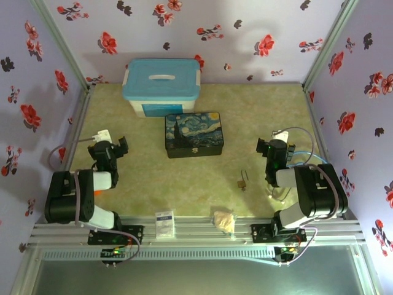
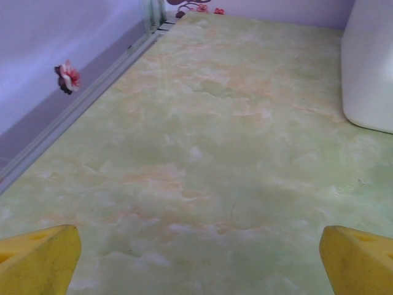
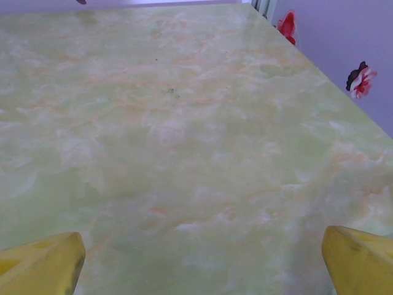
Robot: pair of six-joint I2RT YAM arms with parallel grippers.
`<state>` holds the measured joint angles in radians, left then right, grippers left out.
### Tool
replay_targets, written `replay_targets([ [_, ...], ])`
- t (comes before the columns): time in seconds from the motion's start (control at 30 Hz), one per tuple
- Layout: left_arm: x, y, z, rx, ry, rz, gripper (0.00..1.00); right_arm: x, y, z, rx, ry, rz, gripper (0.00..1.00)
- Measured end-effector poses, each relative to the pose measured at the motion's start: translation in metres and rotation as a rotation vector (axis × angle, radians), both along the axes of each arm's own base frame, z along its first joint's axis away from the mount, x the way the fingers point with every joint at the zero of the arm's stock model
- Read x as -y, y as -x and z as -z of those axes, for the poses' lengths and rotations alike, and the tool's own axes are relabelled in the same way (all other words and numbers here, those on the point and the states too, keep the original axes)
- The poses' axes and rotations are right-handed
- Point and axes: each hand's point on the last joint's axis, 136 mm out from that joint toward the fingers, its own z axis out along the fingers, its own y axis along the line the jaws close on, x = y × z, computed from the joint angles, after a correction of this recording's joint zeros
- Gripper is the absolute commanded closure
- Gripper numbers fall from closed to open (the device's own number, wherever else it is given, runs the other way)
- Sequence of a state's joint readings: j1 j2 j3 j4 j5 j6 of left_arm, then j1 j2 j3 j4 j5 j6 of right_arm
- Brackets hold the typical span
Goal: Unlock the padlock with the key
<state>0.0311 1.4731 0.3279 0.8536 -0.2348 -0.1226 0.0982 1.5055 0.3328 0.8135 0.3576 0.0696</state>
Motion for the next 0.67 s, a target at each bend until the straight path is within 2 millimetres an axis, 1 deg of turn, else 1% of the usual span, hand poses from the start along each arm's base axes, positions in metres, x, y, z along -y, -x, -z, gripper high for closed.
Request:
replay_targets([
  [0.07, 0.005, -0.005, 0.003, 0.004, 0.001, 0.027, 0.0, 0.005, -0.004, -0.002, 0.025, -0.004, 0.012, 0.01],
  [0.13, 0.01, -0.008, 0.008, -0.018, -0.004, 0.052, 0.0, 0.006, -0.006, 0.001, 0.026, -0.006, 0.015, 0.01],
  [0.23, 0.015, -0.011, 0.007, -0.013, -0.009, 0.072, 0.0, 0.007, -0.009, -0.001, 0.033, -0.015, 0.013, 0.01],
  [0.37, 0.016, -0.012, 0.004, -0.009, -0.019, 0.07, 0.0, 0.01, -0.012, -0.006, 0.051, -0.027, 0.027, 0.01],
  [0.47, 0.018, -0.012, 0.003, -0.006, -0.032, 0.06, 0.0, 0.011, -0.012, -0.006, 0.052, -0.03, 0.03, 0.01],
  [0.67, 0.015, -0.012, 0.002, -0.004, -0.044, 0.039, 0.0, 0.013, -0.013, -0.007, 0.058, -0.042, 0.032, 0.01],
])
